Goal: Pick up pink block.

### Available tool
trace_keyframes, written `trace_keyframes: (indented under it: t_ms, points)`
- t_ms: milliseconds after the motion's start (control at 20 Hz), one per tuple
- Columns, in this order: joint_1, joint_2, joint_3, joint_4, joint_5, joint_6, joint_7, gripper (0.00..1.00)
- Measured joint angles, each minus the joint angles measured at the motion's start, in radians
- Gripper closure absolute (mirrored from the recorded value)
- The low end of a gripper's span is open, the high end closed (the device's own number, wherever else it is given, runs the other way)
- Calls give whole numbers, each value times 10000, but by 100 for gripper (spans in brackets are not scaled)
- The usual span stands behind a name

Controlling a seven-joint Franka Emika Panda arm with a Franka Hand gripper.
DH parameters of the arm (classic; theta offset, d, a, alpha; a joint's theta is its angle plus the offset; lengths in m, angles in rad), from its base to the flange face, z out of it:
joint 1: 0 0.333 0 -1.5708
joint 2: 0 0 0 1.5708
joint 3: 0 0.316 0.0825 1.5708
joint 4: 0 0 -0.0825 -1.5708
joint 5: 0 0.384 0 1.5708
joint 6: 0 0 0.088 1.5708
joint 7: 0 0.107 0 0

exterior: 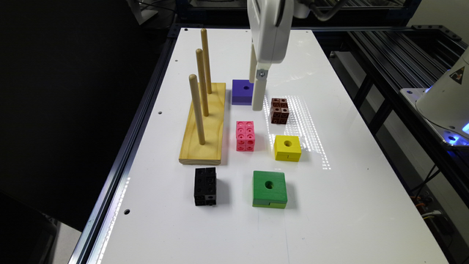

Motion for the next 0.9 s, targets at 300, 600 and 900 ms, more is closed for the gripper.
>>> trace_keyframes:
  t_ms: [300,600,900]
  points:
    - [0,200,0,34,-1,150,0,0]
    - [-1,1075,-1,35,-23,963,0,0]
    - [-1,1286,-1,37,-23,1135,0,0]
